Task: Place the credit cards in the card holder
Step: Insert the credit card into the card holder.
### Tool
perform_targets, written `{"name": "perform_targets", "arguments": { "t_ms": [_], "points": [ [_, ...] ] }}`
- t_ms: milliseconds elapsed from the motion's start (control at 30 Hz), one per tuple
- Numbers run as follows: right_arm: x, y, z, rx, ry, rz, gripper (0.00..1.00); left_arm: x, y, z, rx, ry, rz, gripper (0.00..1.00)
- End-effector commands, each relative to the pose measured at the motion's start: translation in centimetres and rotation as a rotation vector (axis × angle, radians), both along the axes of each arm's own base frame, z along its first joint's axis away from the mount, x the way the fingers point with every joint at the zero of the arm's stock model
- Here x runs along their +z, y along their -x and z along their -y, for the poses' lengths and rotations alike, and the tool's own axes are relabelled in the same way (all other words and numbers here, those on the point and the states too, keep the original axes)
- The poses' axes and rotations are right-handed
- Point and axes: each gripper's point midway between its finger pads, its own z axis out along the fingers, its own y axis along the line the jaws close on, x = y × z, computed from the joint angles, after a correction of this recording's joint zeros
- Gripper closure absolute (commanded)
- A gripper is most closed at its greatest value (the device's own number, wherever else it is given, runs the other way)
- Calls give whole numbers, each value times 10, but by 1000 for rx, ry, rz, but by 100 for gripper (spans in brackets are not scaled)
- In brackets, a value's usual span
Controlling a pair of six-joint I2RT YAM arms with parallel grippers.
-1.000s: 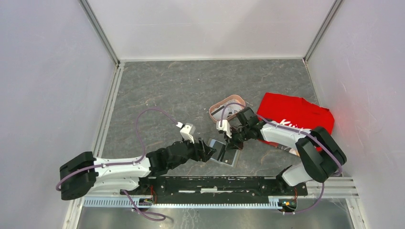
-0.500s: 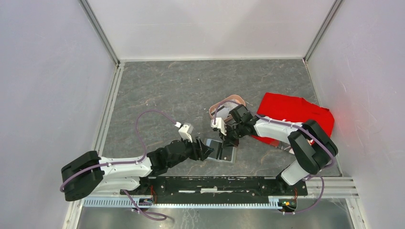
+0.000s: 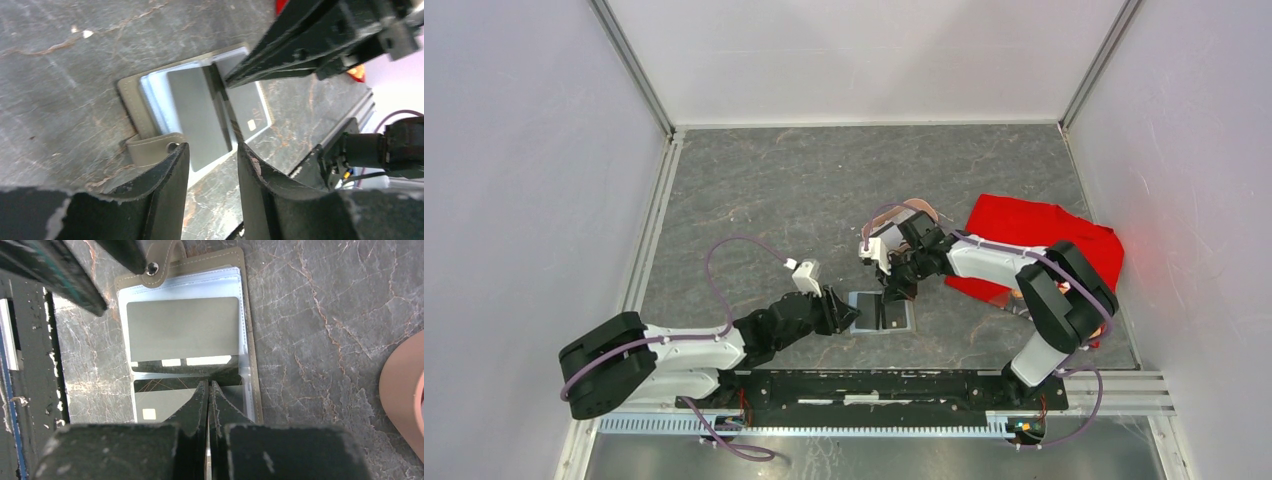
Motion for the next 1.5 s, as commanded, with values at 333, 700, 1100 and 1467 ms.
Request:
{"name": "perform_targets", "arguments": {
  "t_ms": [333,700,1100,1467],
  "points": [
    [21,2,-17,-153,-91,-134,68,-22,-16,-20,165,-86,-75,50],
    [13,12,-14,-320,-123,-336,45,-16,-11,-18,131,-31,-46,46],
    [7,18,-20,-371,-134,-487,44,-22,-10,-13,99,-23,-68,45],
    [24,12,-27,-247,-193,-402,42,-17,-10,-15,96,9,-59,46]
  ]
}}
